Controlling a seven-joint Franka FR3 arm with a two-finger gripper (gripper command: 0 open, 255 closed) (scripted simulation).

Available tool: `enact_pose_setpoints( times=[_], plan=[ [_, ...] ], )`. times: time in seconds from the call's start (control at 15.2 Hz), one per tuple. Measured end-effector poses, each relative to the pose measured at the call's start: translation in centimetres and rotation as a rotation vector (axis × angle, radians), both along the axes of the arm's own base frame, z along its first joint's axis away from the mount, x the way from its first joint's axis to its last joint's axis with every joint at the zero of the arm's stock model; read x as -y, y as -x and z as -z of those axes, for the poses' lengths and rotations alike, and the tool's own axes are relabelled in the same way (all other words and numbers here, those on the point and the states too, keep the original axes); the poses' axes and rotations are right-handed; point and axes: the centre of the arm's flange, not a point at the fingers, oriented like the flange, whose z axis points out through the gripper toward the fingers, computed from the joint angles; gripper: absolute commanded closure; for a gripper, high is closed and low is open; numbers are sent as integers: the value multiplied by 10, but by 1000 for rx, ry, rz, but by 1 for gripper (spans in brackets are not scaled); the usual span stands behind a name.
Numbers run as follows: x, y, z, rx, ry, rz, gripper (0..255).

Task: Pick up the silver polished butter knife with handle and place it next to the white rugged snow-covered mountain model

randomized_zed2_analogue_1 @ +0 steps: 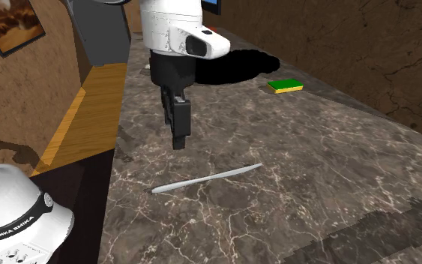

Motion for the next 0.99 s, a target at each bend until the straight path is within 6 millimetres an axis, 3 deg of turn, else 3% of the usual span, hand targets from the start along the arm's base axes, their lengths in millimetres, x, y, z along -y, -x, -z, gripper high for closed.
enact_pose_setpoints(
  times=[0.46,0.99],
  plan=[
    [57,-28,58,-8,-27,61,0],
    [59,-24,96,-8,-28,65,0]
  ],
)
